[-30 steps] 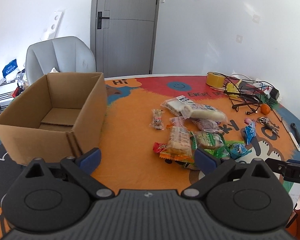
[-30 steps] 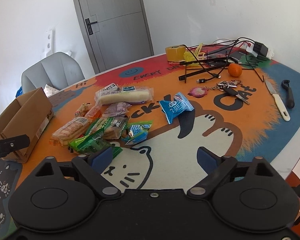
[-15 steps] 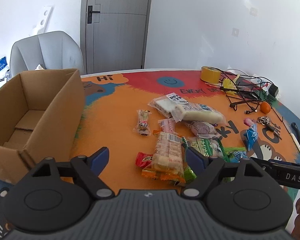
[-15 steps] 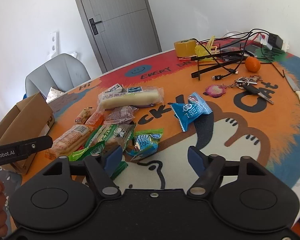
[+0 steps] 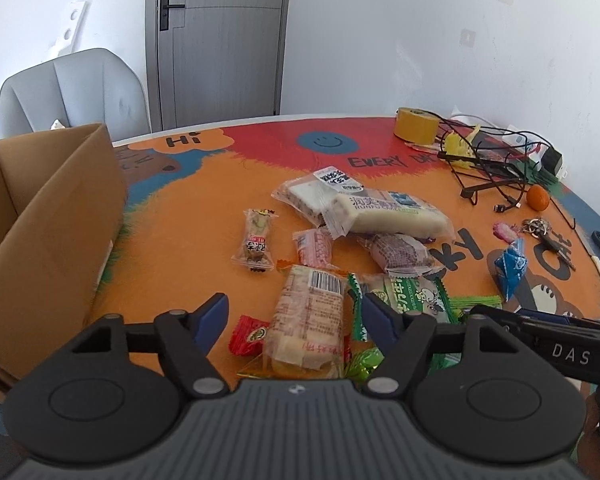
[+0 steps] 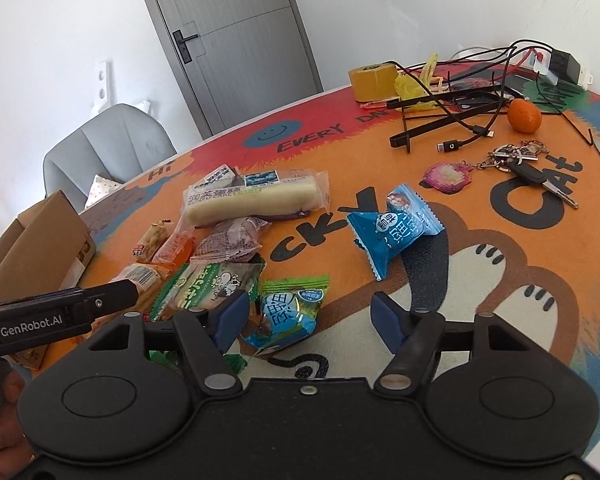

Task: Organize snacks
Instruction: 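Grasp the white-wrapped pastry with the left tool while the right tool grasps a blue snack packet, then carry both packets over the cardboard box and open both tools to drop them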

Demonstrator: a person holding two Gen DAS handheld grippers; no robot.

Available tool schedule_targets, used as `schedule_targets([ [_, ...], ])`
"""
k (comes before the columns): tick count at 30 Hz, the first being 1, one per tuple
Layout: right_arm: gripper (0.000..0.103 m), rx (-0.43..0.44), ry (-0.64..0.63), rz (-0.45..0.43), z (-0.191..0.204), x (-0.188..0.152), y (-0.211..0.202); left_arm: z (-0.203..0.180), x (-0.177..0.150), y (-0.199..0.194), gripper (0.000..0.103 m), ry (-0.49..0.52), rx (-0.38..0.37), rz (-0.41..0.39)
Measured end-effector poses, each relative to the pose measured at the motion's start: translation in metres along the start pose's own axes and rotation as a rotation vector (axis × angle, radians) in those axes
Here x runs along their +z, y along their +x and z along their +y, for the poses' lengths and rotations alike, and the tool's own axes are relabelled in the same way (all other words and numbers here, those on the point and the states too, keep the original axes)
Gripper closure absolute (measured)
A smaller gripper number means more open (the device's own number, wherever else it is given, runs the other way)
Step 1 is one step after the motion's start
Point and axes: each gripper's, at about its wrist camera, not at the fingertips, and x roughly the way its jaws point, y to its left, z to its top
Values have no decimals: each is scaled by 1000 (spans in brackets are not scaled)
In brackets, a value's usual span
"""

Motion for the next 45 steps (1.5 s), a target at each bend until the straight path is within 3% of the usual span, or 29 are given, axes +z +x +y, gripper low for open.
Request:
schedule_targets([
  [5, 45, -10, -24, -7, 1, 0, 5, -7, -4, 12, 42, 18, 4, 36],
  [8, 61, -25, -25, -18, -1, 1, 6, -12, -6, 11, 62, 45, 24, 17],
  [9, 62, -19, -25, -18, -2, 1, 6, -12, -6, 9, 68, 48, 26, 13],
  [33, 65, 37, -18, -76, 19, -7, -30, 11, -4, -51, 69, -29, 14, -124],
  [45, 65, 102, -69, -124, 58, -2, -46, 38, -1, -88, 69, -61, 66, -212],
])
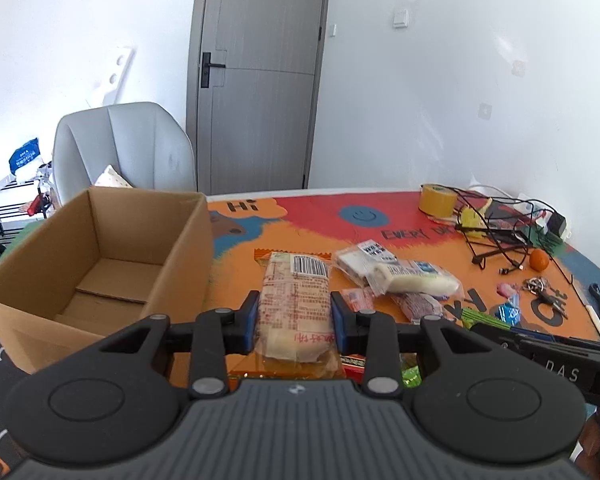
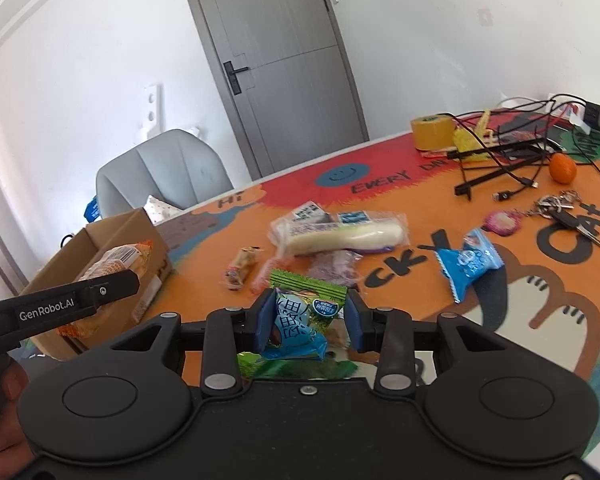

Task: Organize snacks
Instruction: 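Carry both packets over the cardboard box and open both tools to drop them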

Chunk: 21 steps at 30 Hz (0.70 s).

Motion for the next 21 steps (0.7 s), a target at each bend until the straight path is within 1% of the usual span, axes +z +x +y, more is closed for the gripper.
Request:
schedule_targets([
  [12, 65, 82, -49, -31, 43, 8, 0, 39, 11, -28, 69, -47, 69, -67],
  [21, 65, 127, -75, -37, 74, 13, 11, 74, 17, -39, 69, -80, 128, -104],
])
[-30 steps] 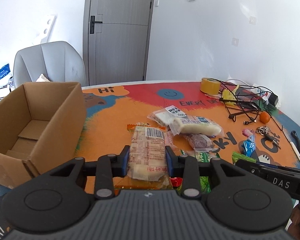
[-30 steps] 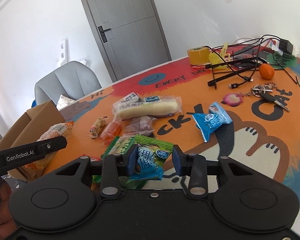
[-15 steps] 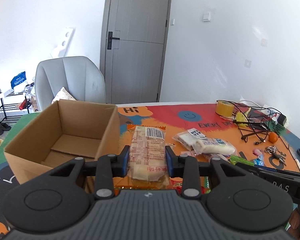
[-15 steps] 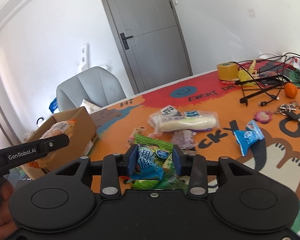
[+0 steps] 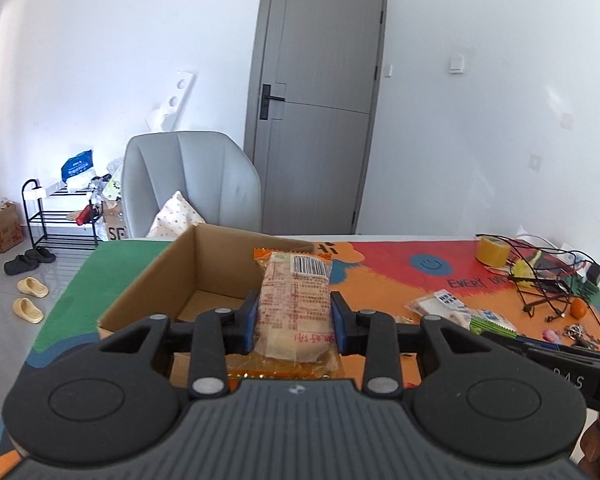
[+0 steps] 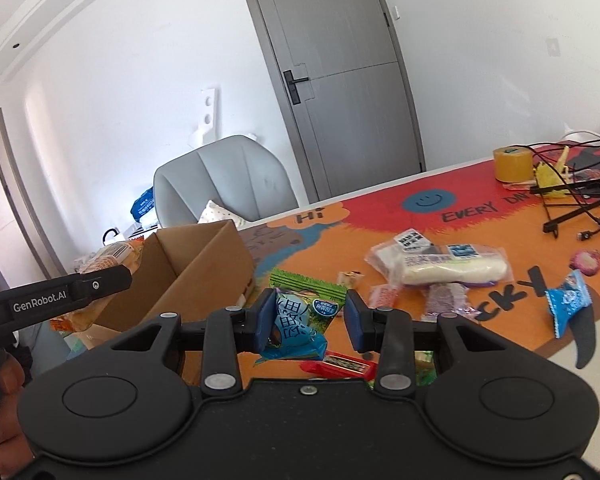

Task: Organize snacks
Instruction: 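Carry both packets over the cardboard box and open both tools to drop them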

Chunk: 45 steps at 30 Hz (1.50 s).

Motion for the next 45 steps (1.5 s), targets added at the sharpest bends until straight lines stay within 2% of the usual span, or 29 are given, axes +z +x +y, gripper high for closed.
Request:
schedule_targets([
  [13, 65, 68, -41, -1, 47, 13, 27, 48, 15, 17, 69, -56, 54, -4],
  [27, 65, 87, -85, 23, 86, 23, 61, 77, 17, 43, 69, -96, 48, 47],
  [31, 65, 91, -92, 32, 97, 23, 70, 86, 19, 44, 64, -107, 82, 51],
  [38, 65, 116, -111, 53, 116, 20, 84, 101, 20, 25, 59, -124, 129, 19],
  [42, 65, 131, -119, 51, 126, 20, 88, 105, 19, 15, 50, -124, 164, 11],
  [45, 60, 140, -131, 31, 134, 20, 87, 107, 20, 8, 37, -130, 190, 4],
])
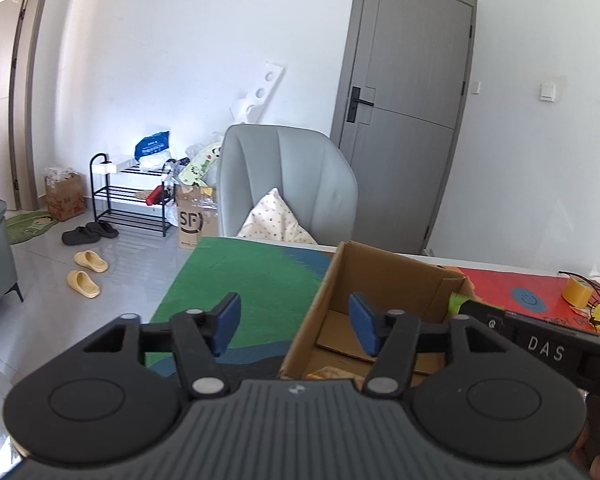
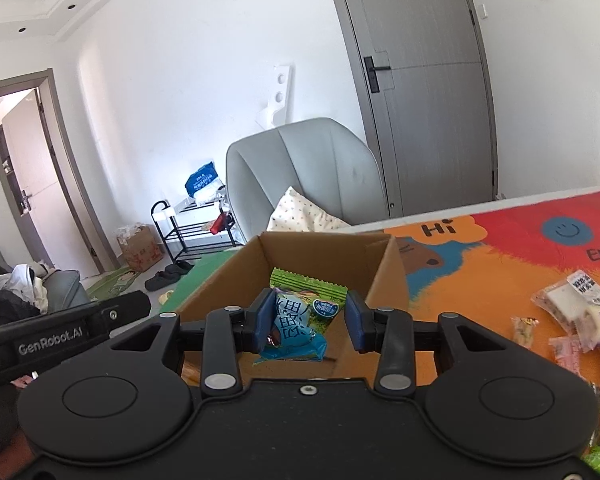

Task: Organize snacks
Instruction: 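Carry both packets over the cardboard box and open both tools to drop them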

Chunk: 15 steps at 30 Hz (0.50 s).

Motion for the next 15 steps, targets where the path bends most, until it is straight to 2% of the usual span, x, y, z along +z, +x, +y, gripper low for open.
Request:
schedule_targets([
  [1, 54, 0, -7, -5, 2, 1, 1, 1, 1, -2, 31, -4, 7, -6],
  [2, 42, -5, -9, 0, 3, 2, 1, 0, 1, -4, 27, -5, 16, -13],
  [4, 40, -14, 7, -15, 0, 2, -3, -1, 1, -7, 20, -2, 31, -30],
  [7, 35, -27, 30, -11, -9, 0, -11, -9, -2, -13, 14, 17, 37, -44],
  [10, 30, -68, 52, -18, -21, -3, -23, -18, -5, -15, 13, 29, 33, -44],
  [15, 13, -137, 81, -26, -41, -12, -42, -37, -14, -21, 11, 54, 8, -37],
])
